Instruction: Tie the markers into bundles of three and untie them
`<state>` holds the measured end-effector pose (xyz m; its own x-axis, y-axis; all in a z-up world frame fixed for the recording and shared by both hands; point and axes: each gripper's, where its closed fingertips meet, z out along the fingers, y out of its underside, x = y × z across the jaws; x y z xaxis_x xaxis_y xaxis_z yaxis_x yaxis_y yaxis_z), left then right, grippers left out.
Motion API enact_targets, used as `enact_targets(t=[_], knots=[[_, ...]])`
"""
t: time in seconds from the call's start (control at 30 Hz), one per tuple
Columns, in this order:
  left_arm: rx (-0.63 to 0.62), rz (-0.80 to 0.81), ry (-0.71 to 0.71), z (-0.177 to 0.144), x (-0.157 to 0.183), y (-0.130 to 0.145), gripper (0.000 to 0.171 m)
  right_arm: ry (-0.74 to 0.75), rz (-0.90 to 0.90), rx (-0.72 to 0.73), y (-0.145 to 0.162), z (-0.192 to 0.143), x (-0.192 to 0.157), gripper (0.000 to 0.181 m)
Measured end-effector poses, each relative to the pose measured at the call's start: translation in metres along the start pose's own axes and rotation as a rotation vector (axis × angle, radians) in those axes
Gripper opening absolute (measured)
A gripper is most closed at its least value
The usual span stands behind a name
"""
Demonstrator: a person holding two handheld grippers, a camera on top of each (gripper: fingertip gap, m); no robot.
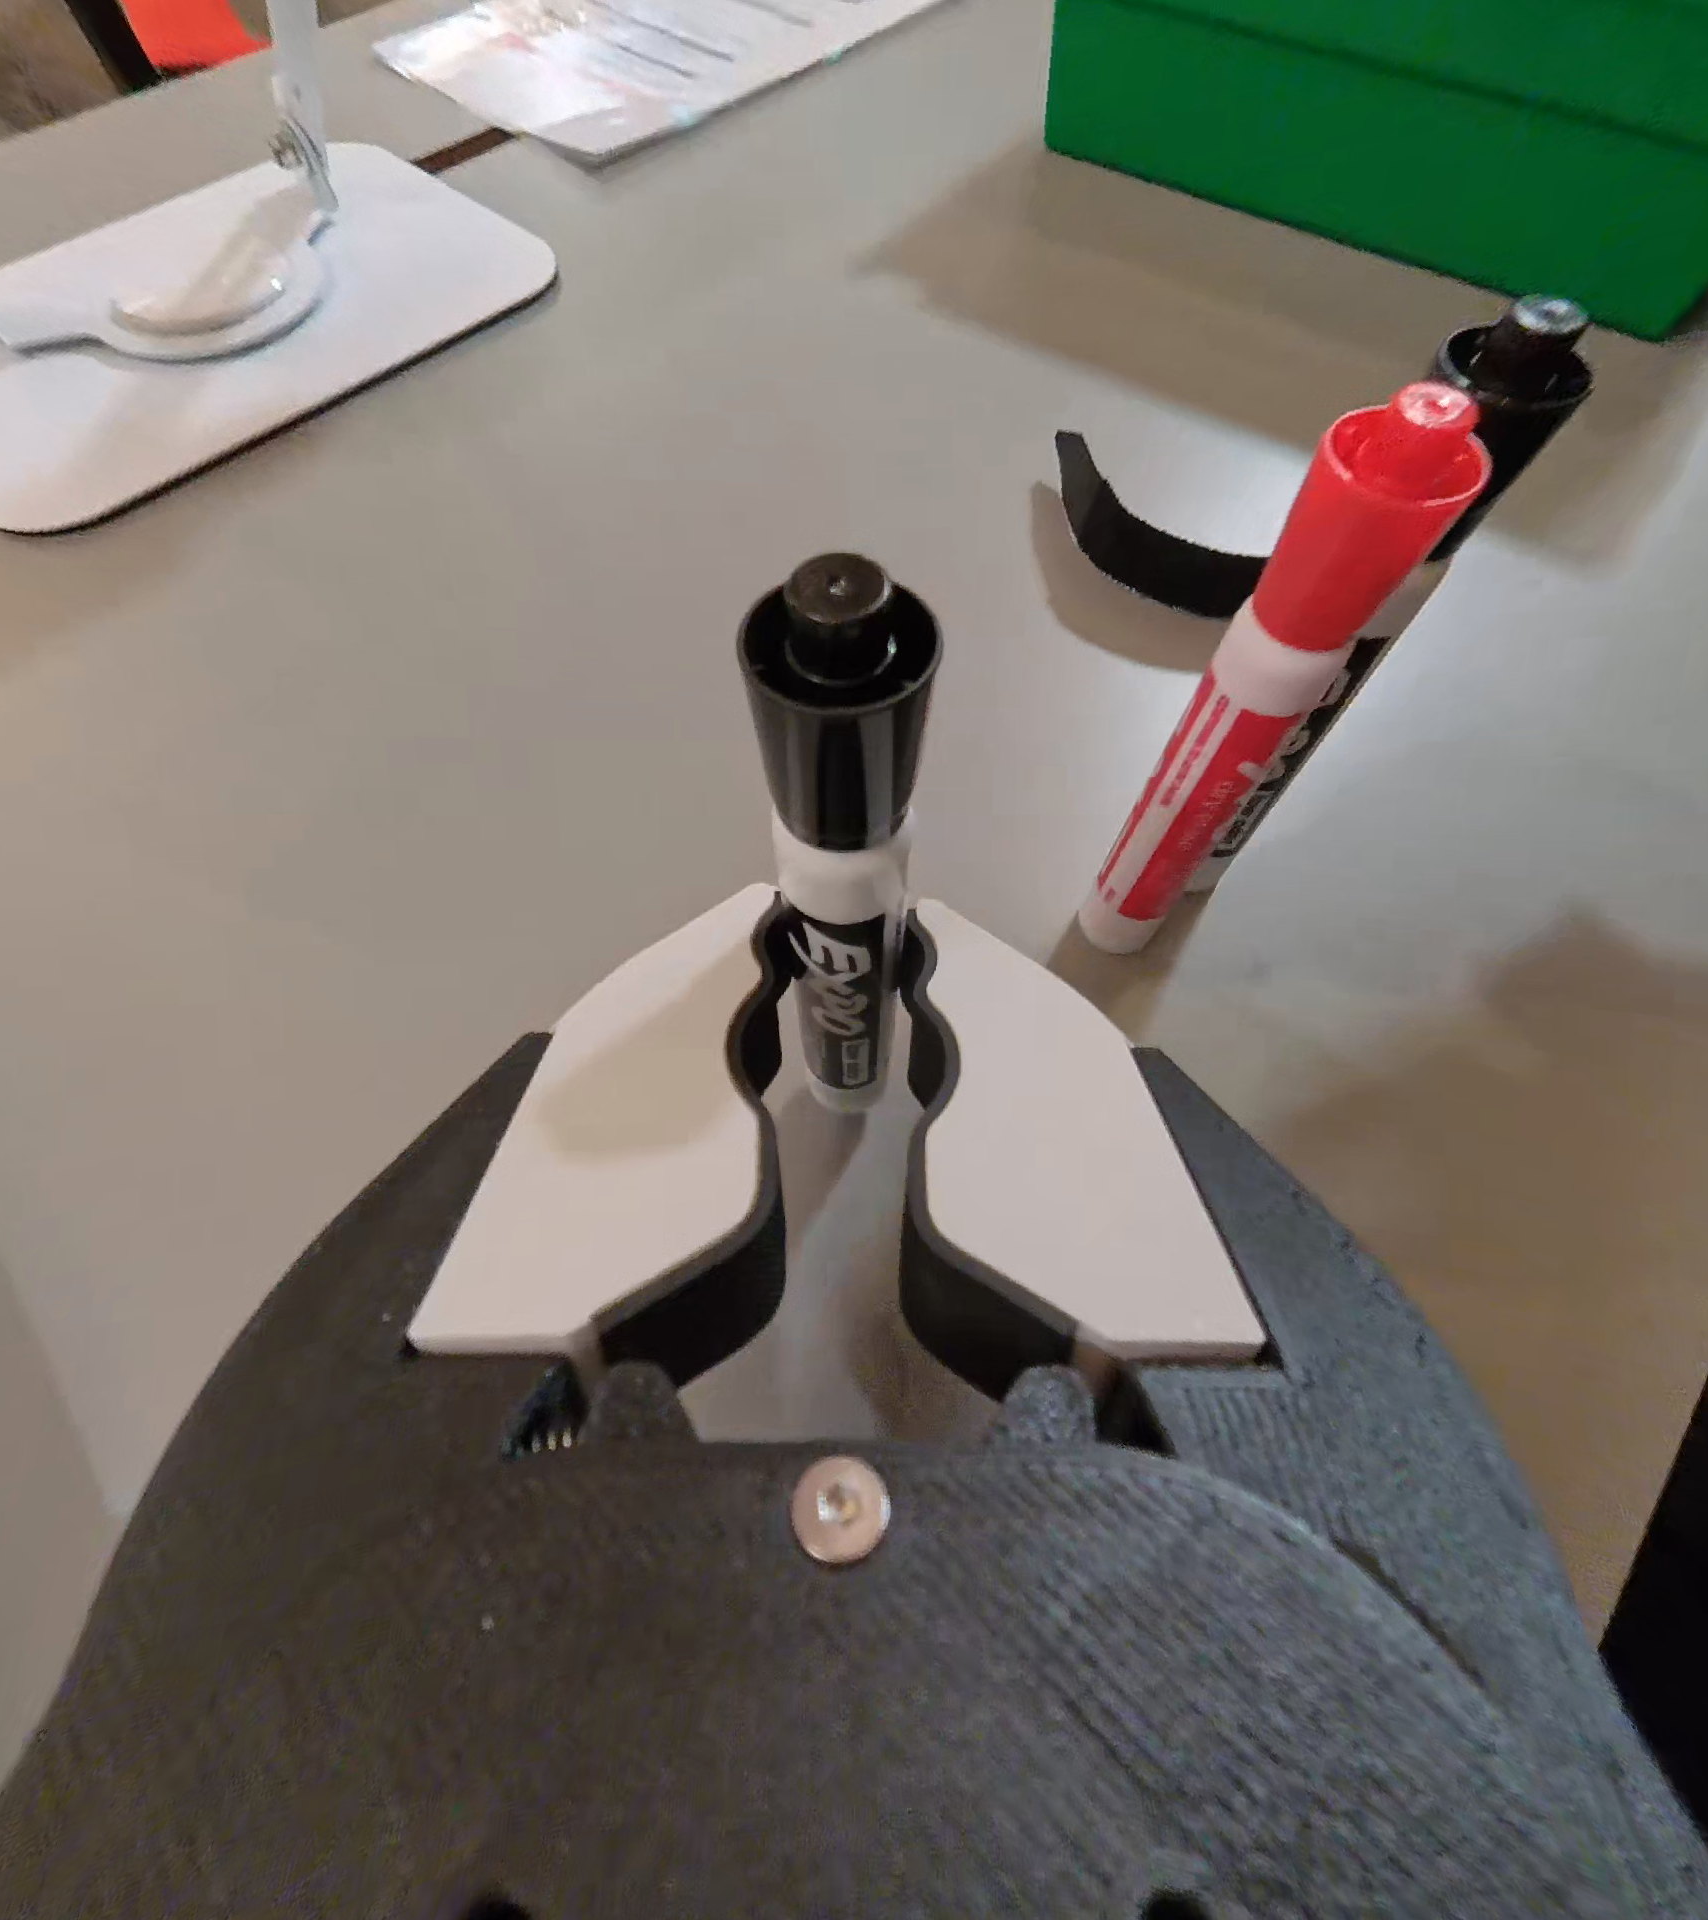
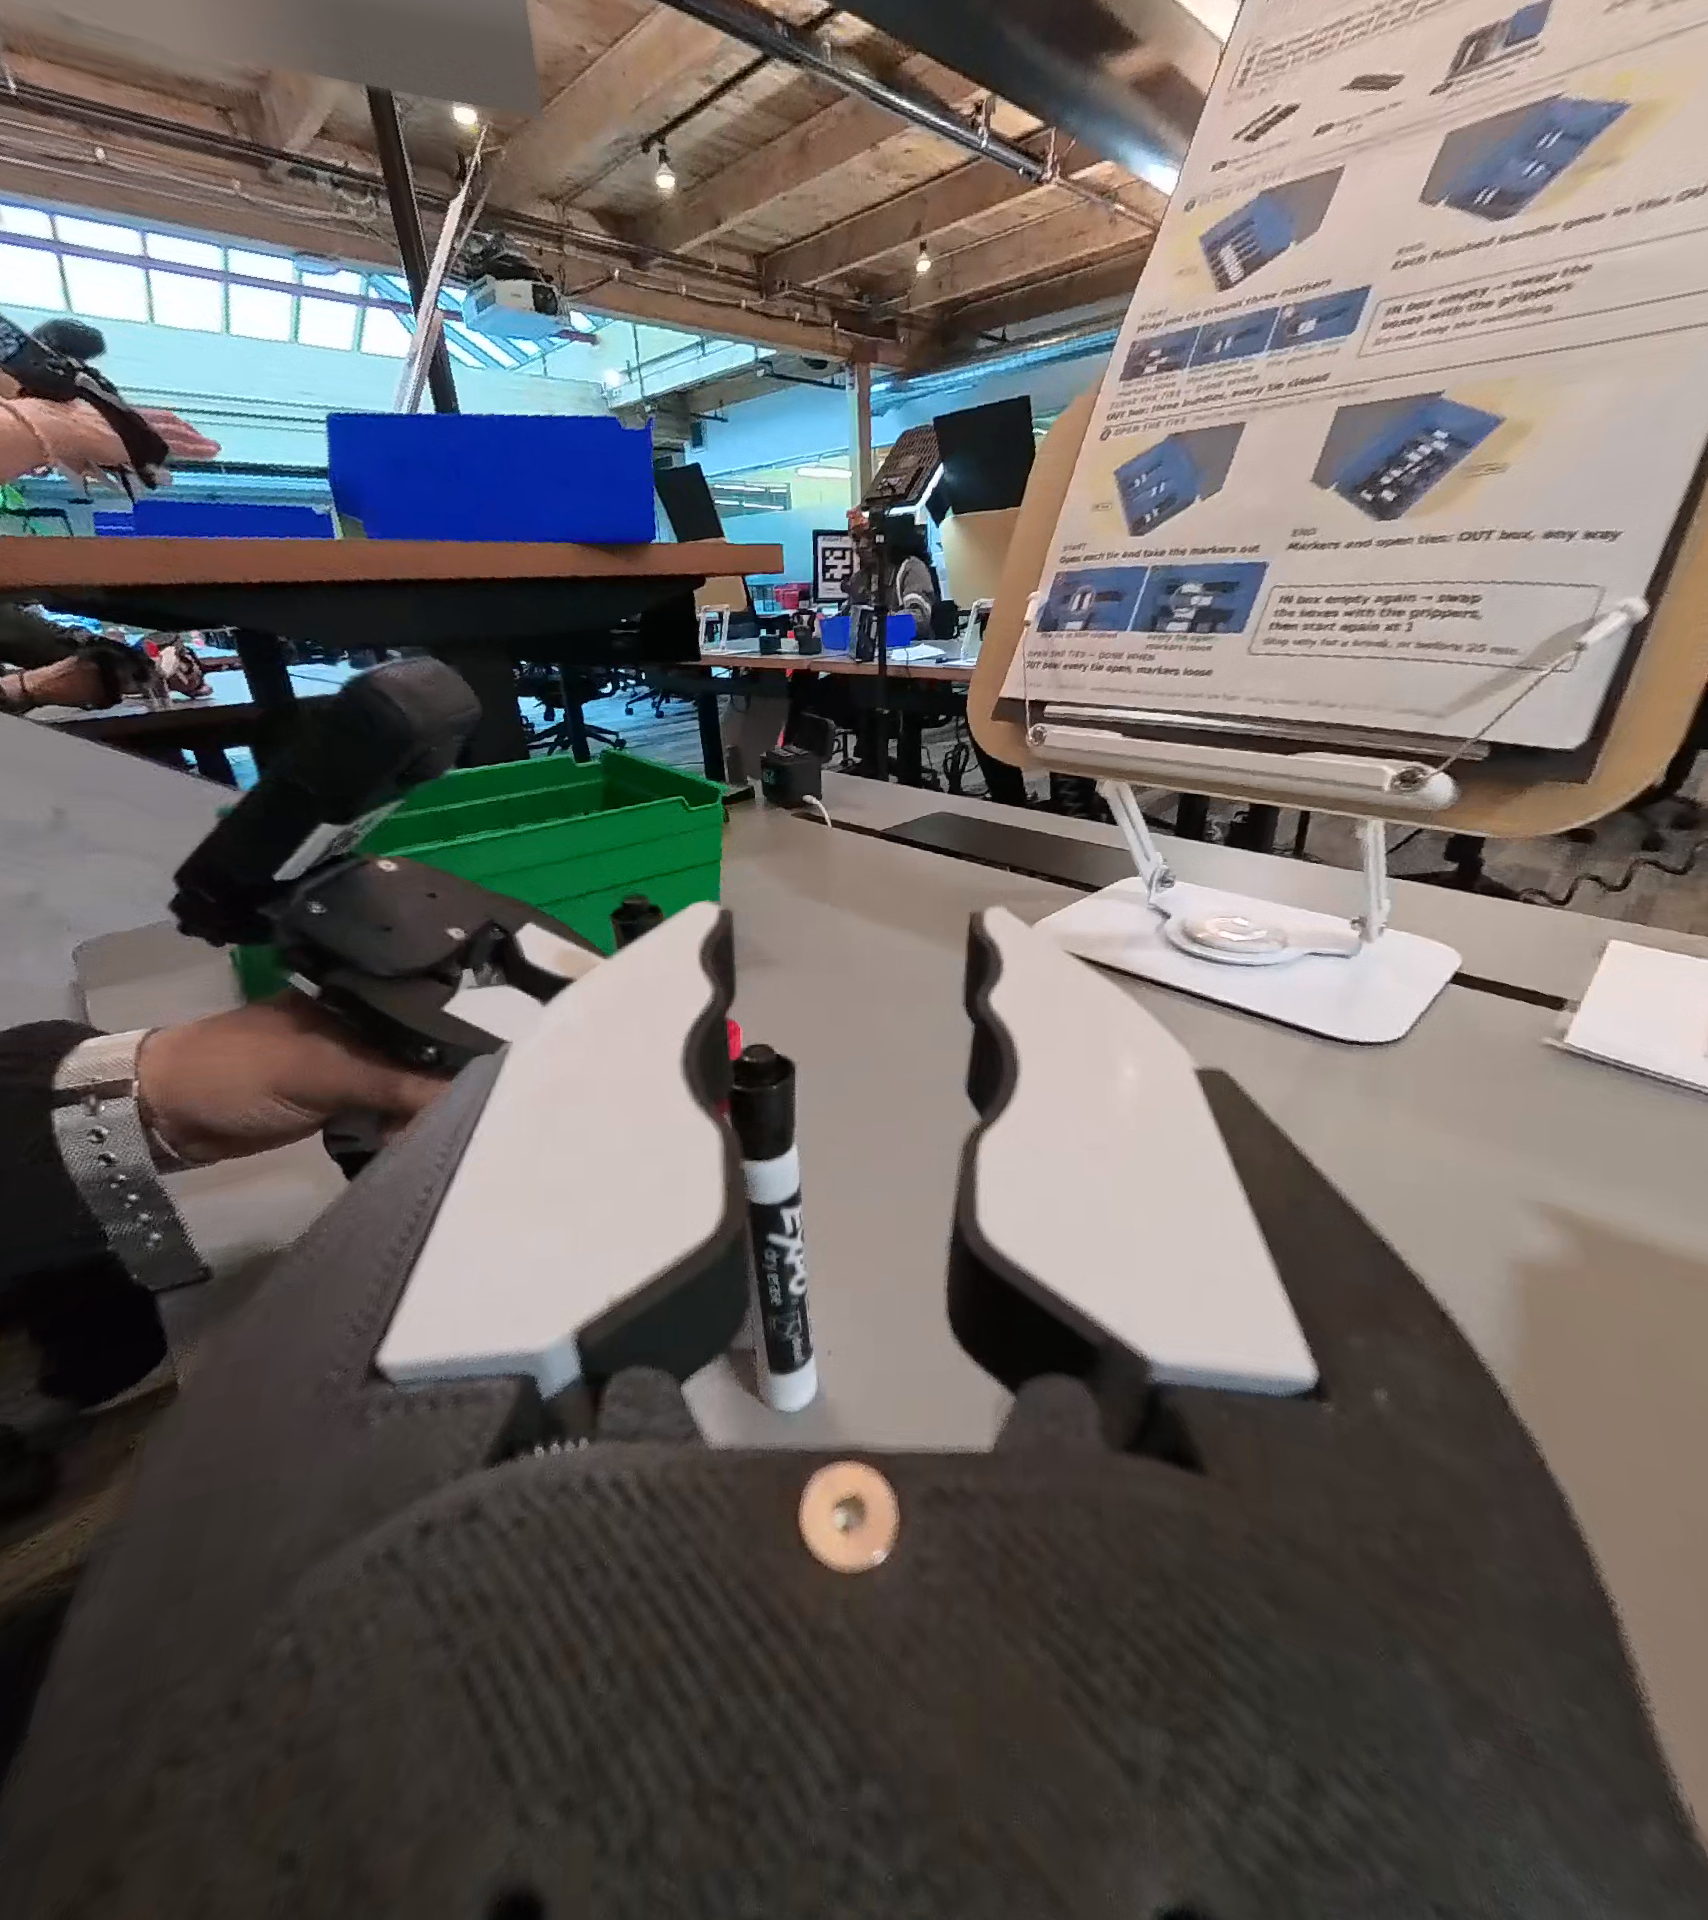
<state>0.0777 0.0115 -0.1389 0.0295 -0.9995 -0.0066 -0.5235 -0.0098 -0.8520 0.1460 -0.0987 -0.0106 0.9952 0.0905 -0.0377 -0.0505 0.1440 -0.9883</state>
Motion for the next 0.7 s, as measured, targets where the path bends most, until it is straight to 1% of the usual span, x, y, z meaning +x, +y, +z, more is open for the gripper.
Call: enact_targets(t=[0.23, 0.37, 0.47, 0.53, 0.63, 0.7], knots=[[-0.031, 0.048, -0.003, 0.003, 0.006, 0.006, 0.020, 0.035, -0.088, -0.001, -0.002, -0.001, -0.009, 0.059], [-0.027, 0.051, -0.003, 0.005, 0.008, 0.006, 0.021, 0.045, -0.149, -0.029, 0.003, 0.000, -0.015, 0.063], [-0.024, 0.047, -0.009, 0.006, 0.005, 0.007, 0.021, 0.050, -0.202, -0.077, 0.011, 0.004, -0.017, 0.064], [-0.034, 0.045, -0.016, 0.007, 0.003, 0.009, 0.021, 0.071, -0.227, -0.106, 0.017, 0.006, -0.014, 0.070], [-0.034, 0.051, -0.019, 0.009, 0.003, 0.010, 0.022, 0.075, -0.226, -0.128, 0.022, 0.006, -0.013, 0.073], [-0.036, 0.054, -0.023, 0.009, 0.003, 0.010, 0.022, 0.075, -0.208, -0.117, 0.021, 0.006, -0.012, 0.075]])
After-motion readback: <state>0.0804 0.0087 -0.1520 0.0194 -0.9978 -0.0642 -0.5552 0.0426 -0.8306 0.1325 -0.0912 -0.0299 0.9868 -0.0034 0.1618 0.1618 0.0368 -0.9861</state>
